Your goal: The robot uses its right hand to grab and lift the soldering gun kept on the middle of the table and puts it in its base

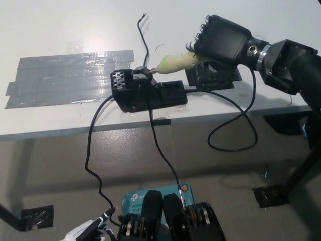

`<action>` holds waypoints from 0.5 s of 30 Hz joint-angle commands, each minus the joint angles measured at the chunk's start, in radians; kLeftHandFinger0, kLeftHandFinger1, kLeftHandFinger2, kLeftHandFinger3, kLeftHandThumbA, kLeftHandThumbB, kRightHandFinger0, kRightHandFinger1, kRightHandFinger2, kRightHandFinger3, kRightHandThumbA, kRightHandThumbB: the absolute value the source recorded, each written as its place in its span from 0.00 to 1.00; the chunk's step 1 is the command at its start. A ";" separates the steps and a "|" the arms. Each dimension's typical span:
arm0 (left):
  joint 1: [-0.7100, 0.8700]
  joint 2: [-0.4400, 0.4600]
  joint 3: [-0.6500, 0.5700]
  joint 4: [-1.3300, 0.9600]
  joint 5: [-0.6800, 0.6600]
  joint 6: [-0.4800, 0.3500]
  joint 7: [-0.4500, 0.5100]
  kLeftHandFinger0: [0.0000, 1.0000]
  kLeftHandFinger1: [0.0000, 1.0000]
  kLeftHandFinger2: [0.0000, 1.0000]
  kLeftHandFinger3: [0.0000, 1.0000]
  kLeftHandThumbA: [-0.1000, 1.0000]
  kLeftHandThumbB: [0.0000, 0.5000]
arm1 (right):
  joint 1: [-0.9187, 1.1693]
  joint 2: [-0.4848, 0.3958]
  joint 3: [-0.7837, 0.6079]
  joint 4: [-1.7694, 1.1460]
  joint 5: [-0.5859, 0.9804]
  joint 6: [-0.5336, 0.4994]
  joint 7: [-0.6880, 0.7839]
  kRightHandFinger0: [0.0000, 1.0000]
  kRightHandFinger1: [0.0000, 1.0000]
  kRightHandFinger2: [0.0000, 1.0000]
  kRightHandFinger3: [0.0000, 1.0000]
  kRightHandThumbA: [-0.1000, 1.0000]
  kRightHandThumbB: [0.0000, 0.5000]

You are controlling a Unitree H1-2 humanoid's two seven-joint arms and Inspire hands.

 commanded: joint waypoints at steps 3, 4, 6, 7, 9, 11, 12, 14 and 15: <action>0.000 -0.001 -0.013 -0.021 0.014 -0.012 0.006 0.00 0.00 0.06 0.34 1.00 1.00 | -0.028 0.010 -0.032 0.002 0.012 0.001 -0.110 0.00 0.00 0.04 0.39 0.07 0.65; 0.001 0.000 -0.014 -0.023 0.015 -0.011 0.006 0.00 0.00 0.06 0.34 1.00 1.00 | -0.025 0.008 -0.033 -0.001 0.012 0.002 -0.110 0.00 0.00 0.04 0.39 0.07 0.65; 0.003 -0.004 -0.012 -0.035 0.014 0.009 0.008 0.00 0.00 0.08 0.34 1.00 1.00 | -0.029 0.017 -0.005 0.020 -0.019 0.010 -0.113 0.00 0.00 0.04 0.43 0.04 0.60; 0.003 -0.006 -0.013 -0.038 0.017 0.014 0.010 0.00 0.00 0.08 0.35 1.00 1.00 | -0.031 0.018 0.002 0.026 -0.022 0.007 -0.110 0.00 0.00 0.07 0.46 0.02 0.61; 0.006 -0.010 -0.013 -0.043 0.016 0.024 0.011 0.00 0.00 0.08 0.35 1.00 1.00 | -0.026 0.018 0.005 0.018 -0.027 0.018 -0.096 0.00 0.00 0.11 0.51 0.00 0.61; 0.009 -0.013 -0.015 -0.052 0.019 0.033 0.016 0.00 0.00 0.09 0.37 1.00 1.00 | -0.019 0.052 -0.021 0.073 0.025 -0.003 -0.107 0.00 0.00 0.06 0.43 0.00 0.69; 0.007 -0.020 -0.012 -0.050 0.016 0.030 0.021 0.00 0.00 0.08 0.35 1.00 1.00 | -0.019 0.053 -0.022 0.073 0.022 0.010 -0.086 0.00 0.00 0.07 0.44 0.00 0.66; 0.006 -0.022 -0.015 -0.053 0.021 0.037 0.023 0.00 0.00 0.08 0.35 1.00 1.00 | -0.016 0.059 -0.025 0.077 0.019 0.022 -0.089 0.00 0.00 0.06 0.44 0.00 0.61; 0.007 -0.022 -0.018 -0.060 0.023 0.045 0.020 0.00 0.00 0.07 0.34 1.00 1.00 | -0.024 0.057 -0.003 0.072 -0.016 0.042 -0.072 0.00 0.00 0.11 0.48 0.01 0.62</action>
